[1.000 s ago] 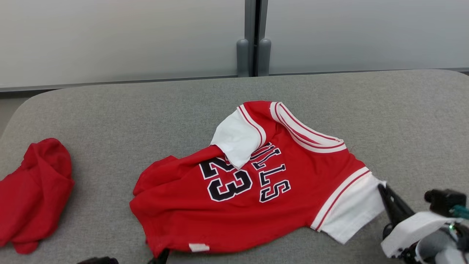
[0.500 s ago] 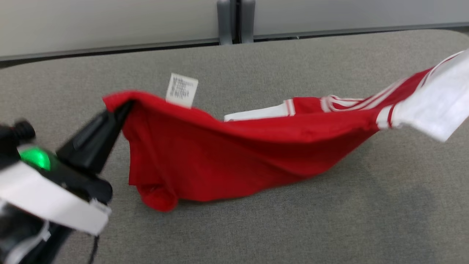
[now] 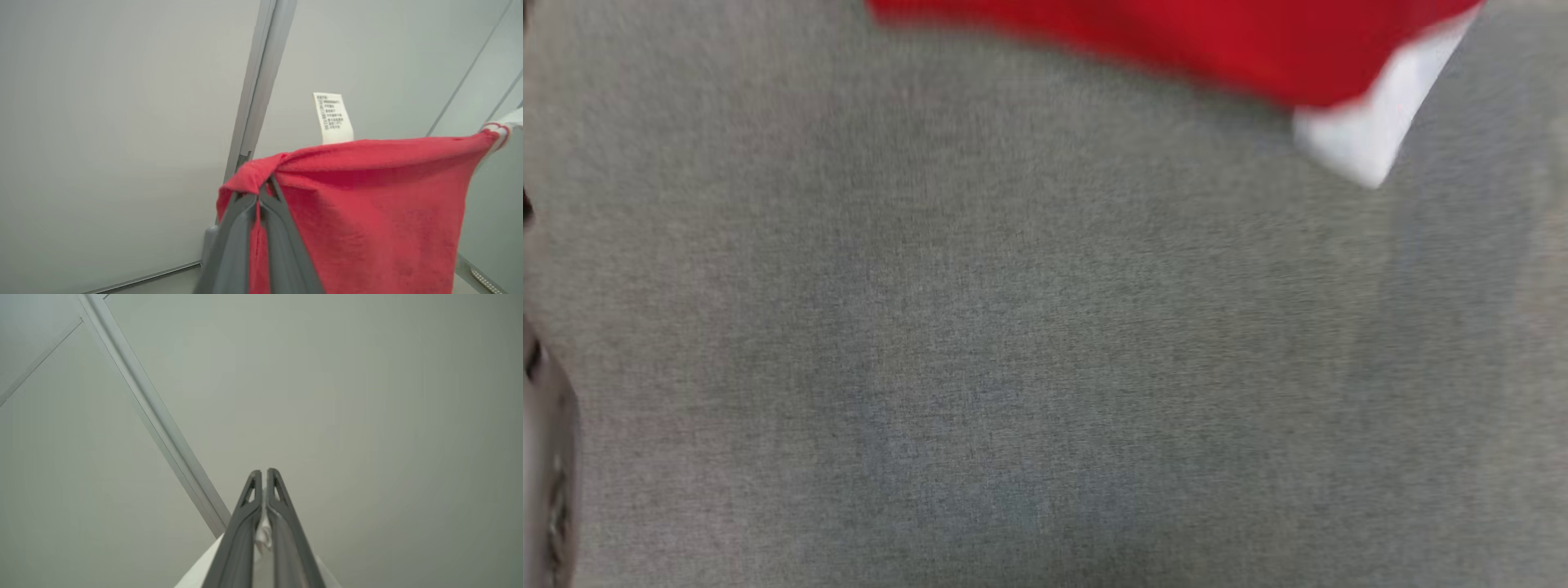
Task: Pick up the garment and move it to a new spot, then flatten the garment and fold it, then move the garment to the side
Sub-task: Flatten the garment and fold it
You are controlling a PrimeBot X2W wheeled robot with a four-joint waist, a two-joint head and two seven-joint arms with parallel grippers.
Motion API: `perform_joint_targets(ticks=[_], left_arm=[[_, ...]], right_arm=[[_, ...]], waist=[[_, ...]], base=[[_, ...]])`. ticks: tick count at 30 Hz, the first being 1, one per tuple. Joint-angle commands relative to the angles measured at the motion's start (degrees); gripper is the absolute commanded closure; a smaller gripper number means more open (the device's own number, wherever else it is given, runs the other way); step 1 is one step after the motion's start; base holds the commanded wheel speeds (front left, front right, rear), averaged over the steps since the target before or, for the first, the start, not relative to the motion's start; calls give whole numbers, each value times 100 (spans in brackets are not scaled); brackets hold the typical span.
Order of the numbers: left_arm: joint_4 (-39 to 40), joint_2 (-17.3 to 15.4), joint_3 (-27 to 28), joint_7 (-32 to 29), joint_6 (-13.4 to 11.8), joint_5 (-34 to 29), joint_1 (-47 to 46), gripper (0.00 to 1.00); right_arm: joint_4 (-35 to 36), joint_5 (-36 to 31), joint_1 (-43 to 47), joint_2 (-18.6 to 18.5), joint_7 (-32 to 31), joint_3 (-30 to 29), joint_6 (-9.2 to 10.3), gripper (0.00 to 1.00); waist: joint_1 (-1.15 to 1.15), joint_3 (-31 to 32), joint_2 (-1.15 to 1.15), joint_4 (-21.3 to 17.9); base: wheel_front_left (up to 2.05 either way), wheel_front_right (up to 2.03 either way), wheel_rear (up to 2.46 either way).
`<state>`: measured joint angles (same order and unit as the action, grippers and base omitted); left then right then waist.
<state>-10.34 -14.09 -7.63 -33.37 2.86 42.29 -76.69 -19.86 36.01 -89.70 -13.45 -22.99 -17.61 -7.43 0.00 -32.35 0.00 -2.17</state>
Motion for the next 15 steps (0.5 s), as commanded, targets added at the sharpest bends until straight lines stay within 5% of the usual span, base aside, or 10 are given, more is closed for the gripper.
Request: perform_joint_targets(ticks=[1, 7, 11, 15], left_arm=[[-595, 53, -17, 355, 55, -201, -512, 100], [-2054, 184, -290, 1557, 270, -732, -1452, 100], [-2571, 264, -421, 2046, 378, -728, -1269, 100], [-3023, 271, -656, 2612, 458, -627, -519, 100]], right_arm=[[-369, -383, -512, 104, 302, -25, -12, 100], [-1269, -621, -1455, 485, 945, 35, -11, 100], [-1162, -283, -880, 513, 1148, 340, -12, 100], [-542, 458, 661, 409, 1246, 739, -12, 100]], waist=[[0, -592, 0, 223], [0, -1046, 0, 161], [0, -1060, 0, 134], [0, -878, 0, 80]], base=[[0, 0, 0], [0, 0, 0], [0, 0, 0], [0, 0, 0]])
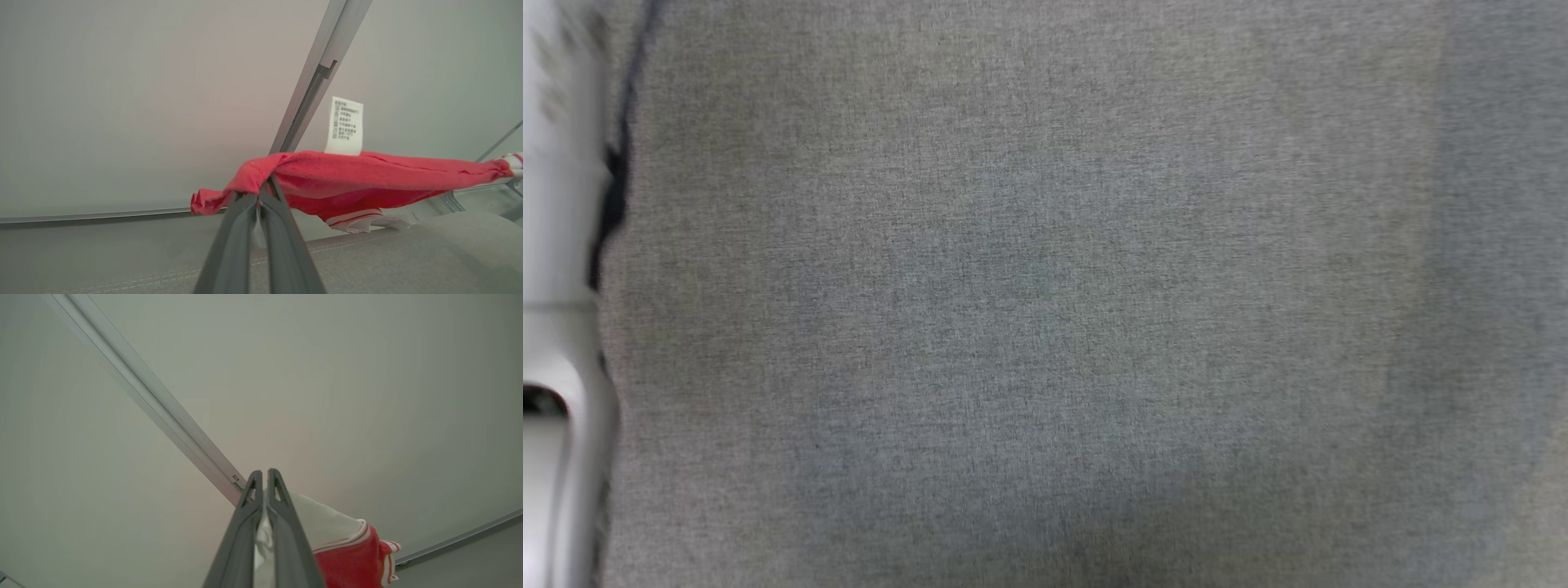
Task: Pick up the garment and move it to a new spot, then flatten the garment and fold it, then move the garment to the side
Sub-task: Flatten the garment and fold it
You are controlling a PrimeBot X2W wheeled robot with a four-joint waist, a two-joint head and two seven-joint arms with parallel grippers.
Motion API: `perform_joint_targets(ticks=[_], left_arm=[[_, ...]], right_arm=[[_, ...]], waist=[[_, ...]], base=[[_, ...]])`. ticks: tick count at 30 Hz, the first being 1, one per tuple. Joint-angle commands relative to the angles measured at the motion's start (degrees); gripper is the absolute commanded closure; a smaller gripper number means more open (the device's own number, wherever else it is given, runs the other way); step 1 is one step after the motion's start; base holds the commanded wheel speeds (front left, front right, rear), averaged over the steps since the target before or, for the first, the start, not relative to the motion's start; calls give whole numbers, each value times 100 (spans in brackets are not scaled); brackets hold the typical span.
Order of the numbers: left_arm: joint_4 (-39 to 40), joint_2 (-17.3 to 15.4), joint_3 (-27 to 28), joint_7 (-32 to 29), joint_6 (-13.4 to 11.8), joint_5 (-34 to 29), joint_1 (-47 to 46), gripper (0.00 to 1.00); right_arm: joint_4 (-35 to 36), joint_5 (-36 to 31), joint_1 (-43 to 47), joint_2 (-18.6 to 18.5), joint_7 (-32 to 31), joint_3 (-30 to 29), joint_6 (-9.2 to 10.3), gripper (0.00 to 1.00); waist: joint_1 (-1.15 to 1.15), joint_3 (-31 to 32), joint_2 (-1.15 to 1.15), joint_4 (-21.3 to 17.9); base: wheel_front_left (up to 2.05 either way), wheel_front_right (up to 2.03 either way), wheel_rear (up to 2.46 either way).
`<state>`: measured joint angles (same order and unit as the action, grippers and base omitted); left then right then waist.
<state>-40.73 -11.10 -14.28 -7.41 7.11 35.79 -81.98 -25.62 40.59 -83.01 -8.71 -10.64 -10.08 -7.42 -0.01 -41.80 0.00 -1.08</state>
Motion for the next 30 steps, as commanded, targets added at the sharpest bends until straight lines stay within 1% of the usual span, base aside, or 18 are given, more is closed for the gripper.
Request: perform_joint_targets(ticks=[1, 3, 5, 8, 11, 13, 14, 17, 20, 23, 25, 27, 30], left_arm=[[-48, -28, -56, 105, 34, 75, 263, 100], [38, -98, -268, 346, 44, 190, 792, 100], [223, -200, -540, 498, 42, 353, 1444, 100], [627, -420, -813, 796, 39, 674, 2564, 100], [1200, -619, -869, 1095, 39, 962, 3711, 100], [1636, -798, -866, 1195, 35, 1076, 4600, 100], [1884, -867, -905, 1203, -14, 1085, 5012, 100], [2693, -975, -1014, 1160, -285, 1194, 6269, 100], [3396, -1020, -1084, 1098, -626, 1411, 7591, 100], [4002, -921, -1092, 1185, -1005, 1671, 8750, 100], [4318, -823, -1046, 1336, -1199, 1854, 9439, 100], [4595, -762, -1050, 1451, -1314, 1960, 9870, 100], [4917, -850, -1101, 1377, -1413, 1920, 10152, 100]], right_arm=[[250, 188, 456, -116, 47, 60, -13, 100], [719, 631, 1431, -174, 102, 156, -13, 100], [1155, 907, 2391, -275, 177, 257, -13, 100], [1678, 1268, 3824, -320, 329, 393, -13, 100], [2083, 1532, 5058, -301, 533, 416, -13, 100], [2287, 1713, 5872, -207, 633, 365, -13, 100], [2388, 1810, 6269, -168, 659, 299, -12, 100], [2710, 1897, 7466, -87, 695, 138, -12, 100], [2875, 1851, 8586, 138, 719, 78, -12, 100], [2942, 1619, 9498, 172, 771, 64, -13, 100], [2846, 1494, 9896, 222, 794, 70, -13, 100], [2795, 1446, 10149, 248, 827, 87, -13, 100], [2887, 1435, 10198, 265, 826, 154, -13, 100]], waist=[[1, 130, 0, -39], [1, 287, 0, -81], [1, 495, 0, -121], [1, 996, 0, -209], [1, 1533, 0, -302], [1, 1936, 0, -344], [1, 2129, 0, -334], [1, 2667, 0, -266], [1, 3133, 0, -305], [1, 3421, 0, -362], [1, 3514, 0, -424], [1, 3516, 0, -398], [1, 3407, 0, -347]], base=[[0, 0, 0], [0, 0, 0], [0, 0, 0], [0, 0, 0], [0, 0, 0], [0, 0, 0], [0, 0, 0], [0, 0, 0], [0, 0, 0], [0, 0, 0], [0, 0, 0], [0, 0, 0], [0, 0, 0]])
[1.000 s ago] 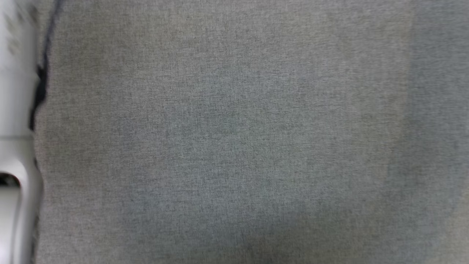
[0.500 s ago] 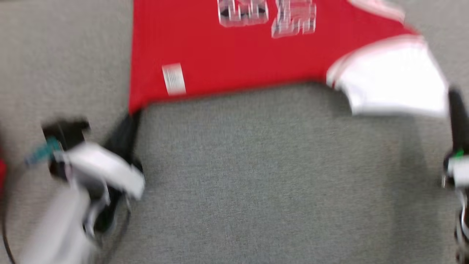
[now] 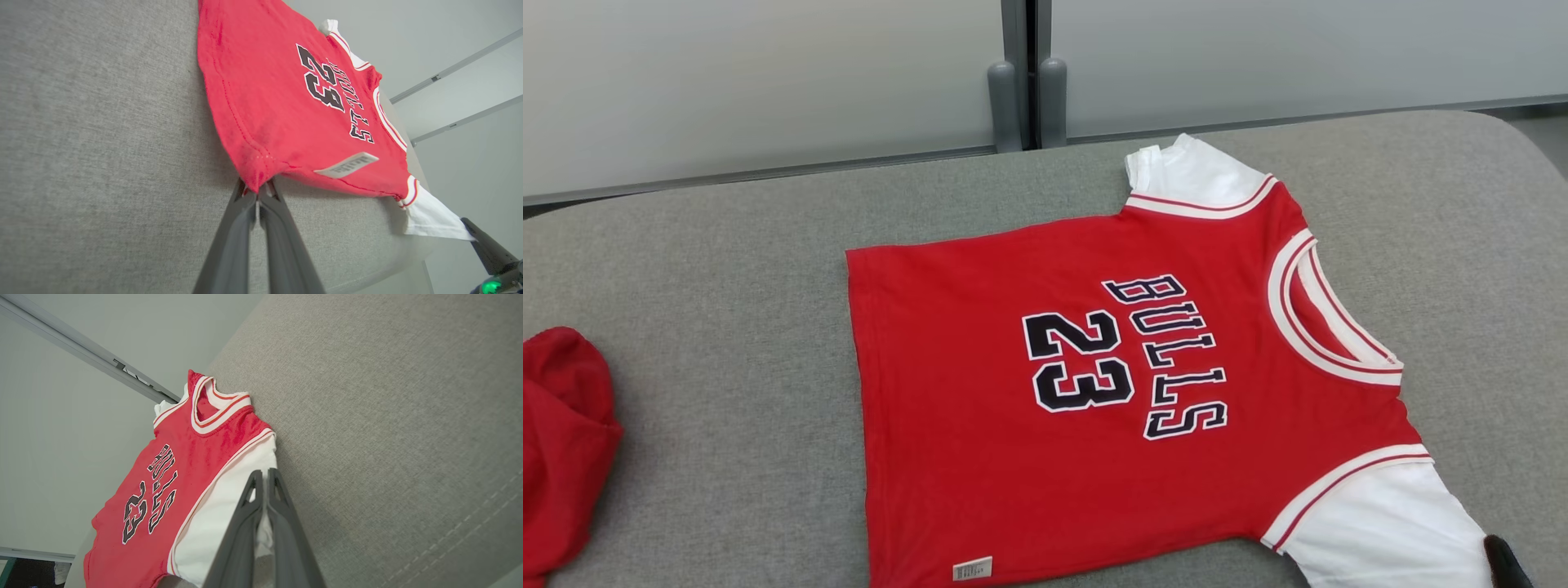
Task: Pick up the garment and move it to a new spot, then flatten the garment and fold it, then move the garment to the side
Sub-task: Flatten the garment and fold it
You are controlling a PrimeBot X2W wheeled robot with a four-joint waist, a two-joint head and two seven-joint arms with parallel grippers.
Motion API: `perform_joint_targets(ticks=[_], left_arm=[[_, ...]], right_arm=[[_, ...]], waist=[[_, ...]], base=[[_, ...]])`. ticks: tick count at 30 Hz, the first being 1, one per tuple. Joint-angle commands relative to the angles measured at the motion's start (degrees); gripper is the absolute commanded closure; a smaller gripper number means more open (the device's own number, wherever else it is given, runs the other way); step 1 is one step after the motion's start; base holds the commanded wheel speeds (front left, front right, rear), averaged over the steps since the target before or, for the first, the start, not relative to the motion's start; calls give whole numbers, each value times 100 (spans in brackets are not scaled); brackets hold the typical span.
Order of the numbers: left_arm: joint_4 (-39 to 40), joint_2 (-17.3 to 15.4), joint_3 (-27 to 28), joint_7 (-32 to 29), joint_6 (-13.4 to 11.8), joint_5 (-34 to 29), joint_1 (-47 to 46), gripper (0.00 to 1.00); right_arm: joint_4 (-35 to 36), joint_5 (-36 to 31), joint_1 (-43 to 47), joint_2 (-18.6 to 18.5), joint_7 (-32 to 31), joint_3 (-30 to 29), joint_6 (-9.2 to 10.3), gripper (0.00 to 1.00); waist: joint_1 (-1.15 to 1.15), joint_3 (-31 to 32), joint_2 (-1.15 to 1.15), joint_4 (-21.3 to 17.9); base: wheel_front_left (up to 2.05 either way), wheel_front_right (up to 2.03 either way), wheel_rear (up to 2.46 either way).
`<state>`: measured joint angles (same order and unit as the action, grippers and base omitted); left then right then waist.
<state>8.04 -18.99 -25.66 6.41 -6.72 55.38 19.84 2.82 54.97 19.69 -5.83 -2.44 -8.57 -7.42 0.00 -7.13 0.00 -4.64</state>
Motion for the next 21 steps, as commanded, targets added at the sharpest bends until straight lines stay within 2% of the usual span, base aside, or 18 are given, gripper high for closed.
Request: perform_joint_targets(ticks=[1, 8, 12, 17, 21], left_arm=[[123, -133, 14, -85, -54, -77, -44, 100], [641, -534, 77, -853, -267, -219, -935, 100], [804, -568, 101, -1217, -413, -181, -1358, 100], [674, -607, 104, -1726, -554, -68, -1939, 100], [455, -629, 111, -1956, -542, -73, -2410, 100]], right_arm=[[98, -5, -164, -51, -17, 22, -13, 100], [404, -141, -1088, -391, -415, 78, -13, 100], [403, -346, -1636, -529, -741, 195, -13, 100], [64, -685, -2643, -602, -1202, 340, -13, 100], [-341, -976, -3444, -689, -1428, 407, -13, 100]], waist=[[0, -105, 0, 5], [0, -468, 0, 61], [0, -633, 0, 95], [0, -883, 0, 161], [0, -1121, 0, 242]], base=[[0, 0, 0], [0, 0, 0], [0, 0, 0], [0, 0, 0], [0, 0, 0]])
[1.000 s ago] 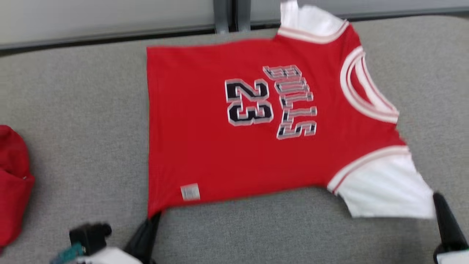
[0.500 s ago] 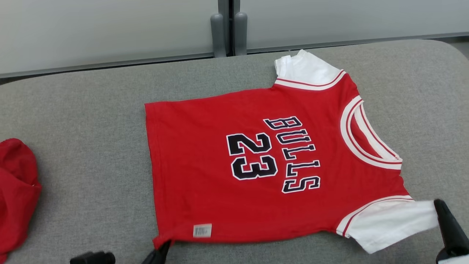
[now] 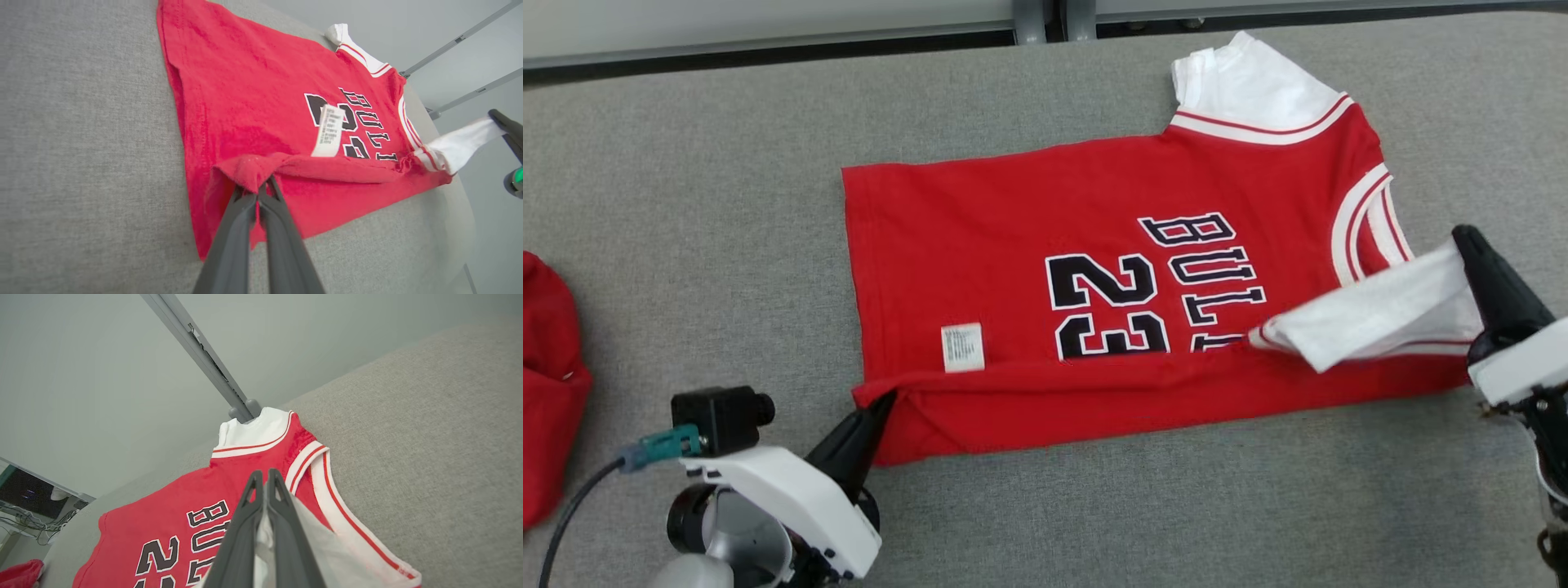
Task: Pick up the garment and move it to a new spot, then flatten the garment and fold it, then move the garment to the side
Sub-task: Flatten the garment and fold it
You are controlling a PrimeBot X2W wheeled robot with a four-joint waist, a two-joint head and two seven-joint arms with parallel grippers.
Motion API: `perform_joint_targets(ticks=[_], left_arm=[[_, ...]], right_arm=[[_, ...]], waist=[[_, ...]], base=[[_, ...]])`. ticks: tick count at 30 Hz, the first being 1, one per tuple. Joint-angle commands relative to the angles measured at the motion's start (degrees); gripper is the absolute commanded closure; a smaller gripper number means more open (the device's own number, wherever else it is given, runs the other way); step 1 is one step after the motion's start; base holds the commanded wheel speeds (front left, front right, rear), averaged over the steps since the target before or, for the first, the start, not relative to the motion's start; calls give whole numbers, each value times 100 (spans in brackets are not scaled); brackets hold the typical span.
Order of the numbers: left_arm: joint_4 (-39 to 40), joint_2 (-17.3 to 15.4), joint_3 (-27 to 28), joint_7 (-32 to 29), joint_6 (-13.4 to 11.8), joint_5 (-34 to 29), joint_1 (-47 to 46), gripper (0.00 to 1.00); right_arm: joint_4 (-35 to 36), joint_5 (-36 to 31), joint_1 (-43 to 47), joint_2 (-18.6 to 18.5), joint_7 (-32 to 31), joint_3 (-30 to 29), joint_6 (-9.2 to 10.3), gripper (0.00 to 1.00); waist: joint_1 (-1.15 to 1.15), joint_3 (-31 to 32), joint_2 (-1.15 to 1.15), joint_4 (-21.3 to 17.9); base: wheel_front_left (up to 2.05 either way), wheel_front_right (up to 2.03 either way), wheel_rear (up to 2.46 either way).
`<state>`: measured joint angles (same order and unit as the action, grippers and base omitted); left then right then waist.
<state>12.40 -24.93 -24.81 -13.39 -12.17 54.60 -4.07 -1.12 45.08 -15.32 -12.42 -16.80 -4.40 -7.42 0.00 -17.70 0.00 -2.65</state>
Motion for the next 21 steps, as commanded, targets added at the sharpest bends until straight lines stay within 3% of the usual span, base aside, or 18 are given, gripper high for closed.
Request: perform_joint_targets(ticks=[1, 4, 5, 6, 7, 8, 10, 15, 18, 21], left_arm=[[-33, -37, 31, -22, 19, 5, -140, 100], [-278, -33, 21, -211, 53, 59, -471, 100], [-356, -39, 2, -266, 66, 48, -558, 89], [-435, -25, -10, -319, 77, 65, -645, 75], [-516, -32, -40, -376, 84, 63, -708, 24], [-573, -64, -58, -402, 84, 13, -741, 0], [-634, -86, -21, -368, 65, -3, -735, 0], [-477, -370, 190, -161, -57, -59, -251, 0], [-85, -545, 268, -96, -141, -57, 145, 0], [260, -585, 191, -159, -221, -75, 412, 0]], right_arm=[[-59, -62, -137, -46, -37, 12, -13, 100], [-450, -211, -574, -89, -255, 119, -13, 100], [-550, -275, -700, -134, -319, 196, -13, 100], [-668, -331, -823, -165, -368, 256, -13, 85], [-763, -434, -908, -218, -387, 364, -13, 19], [-832, -514, -975, -254, -359, 431, -13, 0], [-841, -632, -1011, -374, -248, 568, -13, 0], [-212, -1159, -398, -1140, 68, 1010, -12, 0], [138, -1337, 128, -1531, -74, 1049, -12, 0], [355, -1423, 546, -1691, -224, 960, -12, 0]], waist=[[0, -121, 0, 55], [0, -270, 0, 101], [0, -313, 0, 105], [0, -347, 0, 103], [0, -367, 0, 98], [0, -378, 0, 93], [0, -362, 0, 88], [0, -164, 0, -26], [0, -119, 0, -124], [0, -261, 0, -168]], base=[[0, 0, 0], [0, 0, 0], [0, 0, 0], [0, 0, 0], [0, 0, 0], [0, 0, 0], [0, 0, 0], [0, 0, 0], [0, 0, 0], [0, 0, 0]])
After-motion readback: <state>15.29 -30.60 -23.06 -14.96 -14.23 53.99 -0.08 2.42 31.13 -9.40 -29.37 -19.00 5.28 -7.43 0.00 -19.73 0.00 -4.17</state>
